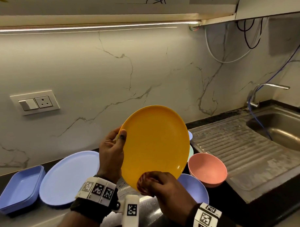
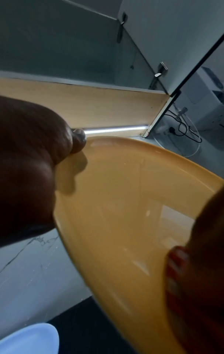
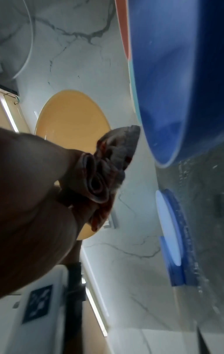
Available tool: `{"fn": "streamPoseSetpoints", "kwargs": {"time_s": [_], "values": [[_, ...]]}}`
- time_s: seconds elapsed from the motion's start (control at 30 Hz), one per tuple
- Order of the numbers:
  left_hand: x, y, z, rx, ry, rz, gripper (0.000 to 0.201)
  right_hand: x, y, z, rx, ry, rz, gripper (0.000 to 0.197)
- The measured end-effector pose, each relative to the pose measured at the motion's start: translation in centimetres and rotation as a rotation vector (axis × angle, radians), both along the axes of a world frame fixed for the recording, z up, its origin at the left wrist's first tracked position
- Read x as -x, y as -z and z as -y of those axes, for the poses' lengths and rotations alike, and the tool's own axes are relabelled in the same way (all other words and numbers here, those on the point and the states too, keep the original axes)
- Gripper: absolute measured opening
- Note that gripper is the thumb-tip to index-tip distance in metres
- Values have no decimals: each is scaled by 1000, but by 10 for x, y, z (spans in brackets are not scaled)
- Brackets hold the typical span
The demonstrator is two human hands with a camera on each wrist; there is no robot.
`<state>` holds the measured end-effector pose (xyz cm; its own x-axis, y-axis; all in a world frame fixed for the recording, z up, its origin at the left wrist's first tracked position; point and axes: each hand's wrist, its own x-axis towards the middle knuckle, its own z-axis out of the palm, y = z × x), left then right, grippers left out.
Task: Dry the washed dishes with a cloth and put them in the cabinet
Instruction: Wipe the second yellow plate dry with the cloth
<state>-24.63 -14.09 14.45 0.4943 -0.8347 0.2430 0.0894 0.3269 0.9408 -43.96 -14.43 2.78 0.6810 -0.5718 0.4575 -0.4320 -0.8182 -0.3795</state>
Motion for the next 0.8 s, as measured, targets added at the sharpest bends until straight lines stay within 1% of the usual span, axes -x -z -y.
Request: {"fn": "streamPoseSetpoints", "kwargs": {"time_s": [0.03,0.1,0.13,0.23,0.27,0.37,0.4,0.53,0.63,0.67,0.73,0.77,0.8], "values": [[1,0,1,6,6,-5,35,-5,-6,0,-38,-40,16,48],[1,3,3,14,14,-19,43,-13,-15,-2,-78,-117,62,41],[1,4,4,23,15,-22,44,-14,-17,-4,-57,-130,69,38],[2,2,4,38,16,-12,31,-8,-20,-11,72,-91,11,41],[2,1,3,28,7,-15,31,-3,-21,-10,104,-82,10,38],[-2,-4,0,9,-7,-45,31,12,-14,2,224,-72,-25,10],[-4,-5,0,8,-8,-42,31,19,-11,8,248,-70,-50,6],[-15,-7,-2,11,15,-62,31,48,-7,32,319,-74,-123,16],[-23,-5,-5,-2,22,-96,31,66,-12,49,357,0,-115,22],[-25,-5,-5,-7,27,-103,31,70,-14,55,336,31,-95,26],[-29,-6,-8,-12,34,-108,30,74,-21,68,201,50,-14,32],[-30,-6,-9,-12,28,-106,31,76,-28,72,112,49,70,32],[-31,-6,-11,-13,18,-101,32,78,-37,76,54,84,178,34]]}}
